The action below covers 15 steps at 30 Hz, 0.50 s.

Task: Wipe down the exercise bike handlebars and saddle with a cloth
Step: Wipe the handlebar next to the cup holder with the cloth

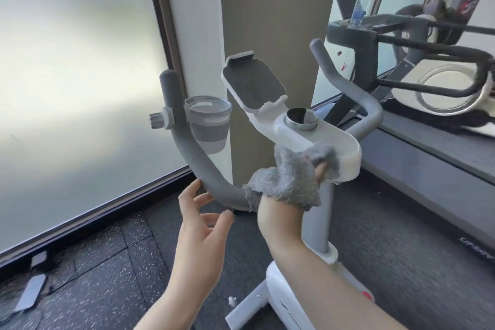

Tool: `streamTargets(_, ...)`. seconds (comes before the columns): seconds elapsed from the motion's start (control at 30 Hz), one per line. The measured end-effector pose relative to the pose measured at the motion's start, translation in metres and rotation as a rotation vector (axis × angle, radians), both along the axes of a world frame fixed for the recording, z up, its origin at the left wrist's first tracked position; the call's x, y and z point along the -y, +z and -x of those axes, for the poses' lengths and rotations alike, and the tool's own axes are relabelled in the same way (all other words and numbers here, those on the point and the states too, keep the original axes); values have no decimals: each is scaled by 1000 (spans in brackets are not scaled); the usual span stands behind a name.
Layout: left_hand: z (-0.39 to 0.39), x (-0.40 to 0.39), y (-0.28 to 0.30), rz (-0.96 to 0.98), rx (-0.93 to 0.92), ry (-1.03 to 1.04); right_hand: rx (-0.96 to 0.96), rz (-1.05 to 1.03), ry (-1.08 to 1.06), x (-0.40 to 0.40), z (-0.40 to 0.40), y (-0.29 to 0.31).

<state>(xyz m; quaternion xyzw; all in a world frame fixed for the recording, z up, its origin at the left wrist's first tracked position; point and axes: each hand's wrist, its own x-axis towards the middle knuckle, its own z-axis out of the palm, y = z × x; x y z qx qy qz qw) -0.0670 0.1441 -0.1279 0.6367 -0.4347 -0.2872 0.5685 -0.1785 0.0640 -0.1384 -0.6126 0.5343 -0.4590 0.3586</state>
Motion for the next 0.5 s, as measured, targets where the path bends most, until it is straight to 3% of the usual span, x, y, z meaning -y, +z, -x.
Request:
streamTargets(0.07,-1,-1,0,7,-9,-4,-337,444,-313,10,-4,-13)
streamTargets(0.17,0,-1,2,22,-20,5,-444,730,-163,-11,4,11)
streamTargets(0.27,1,1,1,47,-88,46,-617,704,64,-22,-2,14)
streamTargets(0.4,1,5,3,76,-142,111,-655,653,552,12,38,22)
streamTargets(0.5,-2,6,4,103,-139,127,-624,457,560,51,80,39)
